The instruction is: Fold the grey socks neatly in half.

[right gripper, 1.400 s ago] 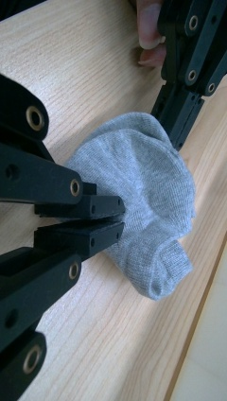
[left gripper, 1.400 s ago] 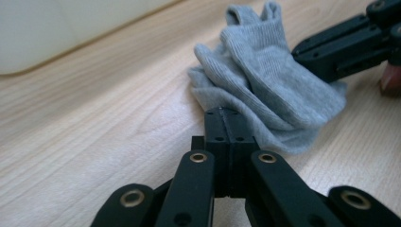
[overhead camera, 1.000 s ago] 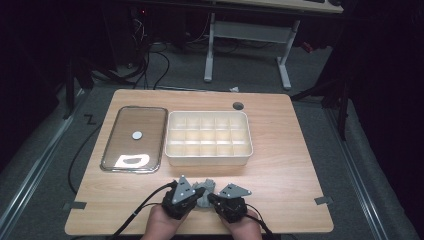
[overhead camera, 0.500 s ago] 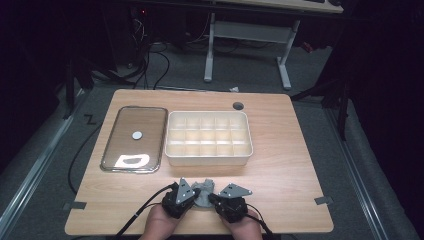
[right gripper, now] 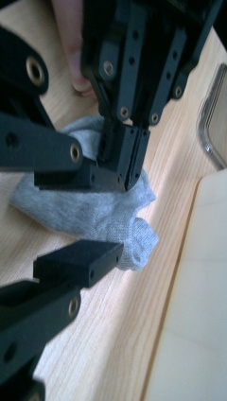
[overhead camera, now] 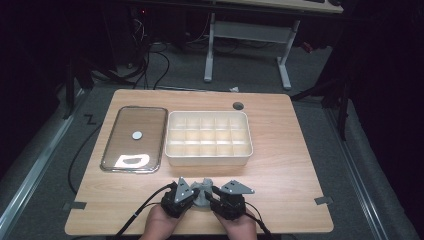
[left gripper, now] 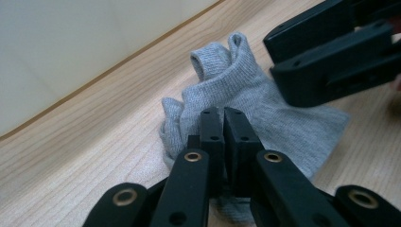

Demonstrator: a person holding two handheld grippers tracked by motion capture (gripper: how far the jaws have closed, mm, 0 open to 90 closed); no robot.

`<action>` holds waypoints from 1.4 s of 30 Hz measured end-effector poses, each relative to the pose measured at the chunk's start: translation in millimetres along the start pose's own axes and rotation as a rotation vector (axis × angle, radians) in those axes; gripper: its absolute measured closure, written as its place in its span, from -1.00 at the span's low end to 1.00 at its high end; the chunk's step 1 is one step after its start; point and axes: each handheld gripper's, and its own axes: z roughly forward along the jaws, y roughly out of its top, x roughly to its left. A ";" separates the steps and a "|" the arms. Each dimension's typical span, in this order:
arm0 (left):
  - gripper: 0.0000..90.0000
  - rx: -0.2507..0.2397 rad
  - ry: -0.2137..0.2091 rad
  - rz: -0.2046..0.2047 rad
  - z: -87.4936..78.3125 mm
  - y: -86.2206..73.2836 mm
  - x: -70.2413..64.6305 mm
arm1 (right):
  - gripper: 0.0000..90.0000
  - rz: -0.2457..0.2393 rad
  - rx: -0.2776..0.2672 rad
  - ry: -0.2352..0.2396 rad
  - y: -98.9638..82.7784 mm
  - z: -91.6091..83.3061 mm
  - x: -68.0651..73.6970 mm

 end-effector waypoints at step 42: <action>0.99 0.018 0.089 0.053 -1.1 -0.6 -13.3 | 0.85 -0.004 0.059 0.082 -9.3 7.3 4.1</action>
